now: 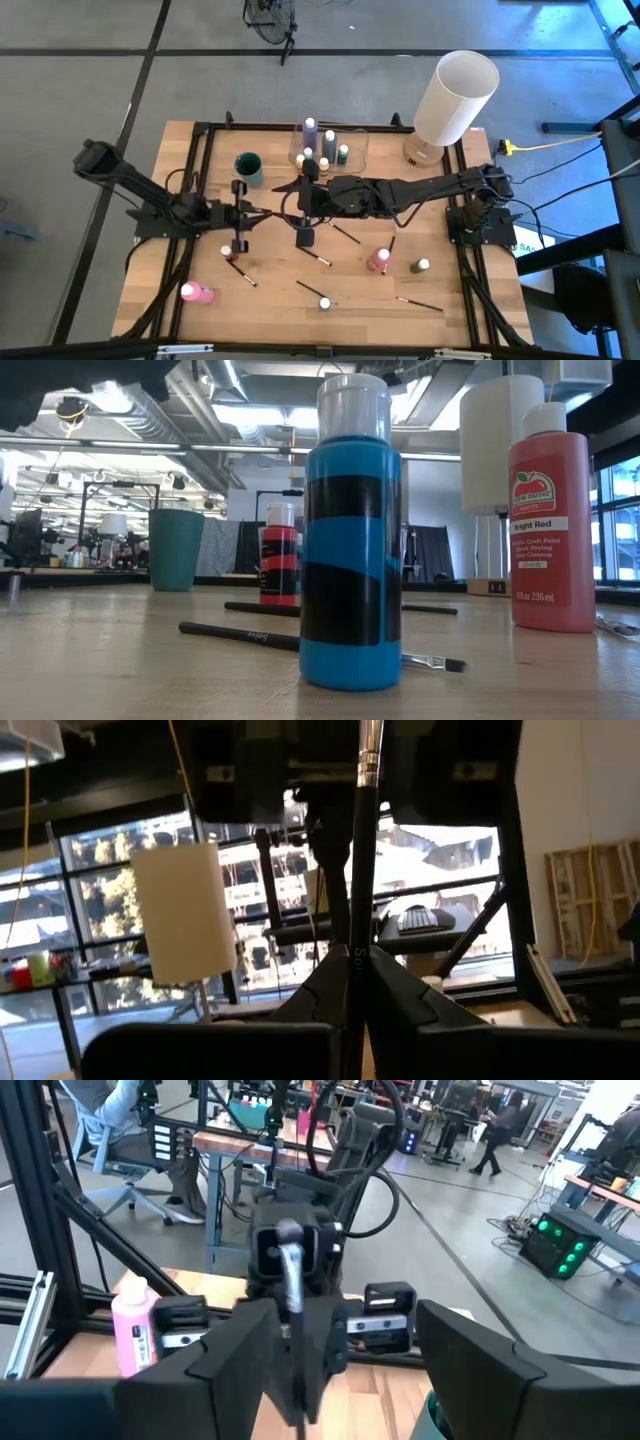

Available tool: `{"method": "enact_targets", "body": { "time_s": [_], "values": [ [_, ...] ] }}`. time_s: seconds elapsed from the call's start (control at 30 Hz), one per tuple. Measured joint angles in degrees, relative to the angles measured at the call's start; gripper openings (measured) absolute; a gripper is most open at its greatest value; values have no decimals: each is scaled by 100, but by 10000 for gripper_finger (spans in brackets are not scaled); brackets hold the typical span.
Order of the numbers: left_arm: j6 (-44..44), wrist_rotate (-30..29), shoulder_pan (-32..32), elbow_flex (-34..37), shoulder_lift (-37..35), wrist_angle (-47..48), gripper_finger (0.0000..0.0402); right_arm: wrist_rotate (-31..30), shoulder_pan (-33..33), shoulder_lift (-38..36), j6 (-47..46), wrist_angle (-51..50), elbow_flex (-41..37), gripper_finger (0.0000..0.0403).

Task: Pick & Place Paint Supplies
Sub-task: Put the silver paint brush into the green cup

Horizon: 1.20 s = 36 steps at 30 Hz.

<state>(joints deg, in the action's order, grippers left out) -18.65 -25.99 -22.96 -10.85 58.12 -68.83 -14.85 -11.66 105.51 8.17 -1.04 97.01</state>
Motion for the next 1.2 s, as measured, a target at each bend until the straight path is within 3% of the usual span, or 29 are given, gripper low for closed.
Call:
{"method": "enact_targets", "body": {
  "time_s": [1.2],
  "values": [
    [198, 6, 7, 6, 405, -346, 12, 50, 4, 0, -3, -350, 0, 245]
  ]
}}
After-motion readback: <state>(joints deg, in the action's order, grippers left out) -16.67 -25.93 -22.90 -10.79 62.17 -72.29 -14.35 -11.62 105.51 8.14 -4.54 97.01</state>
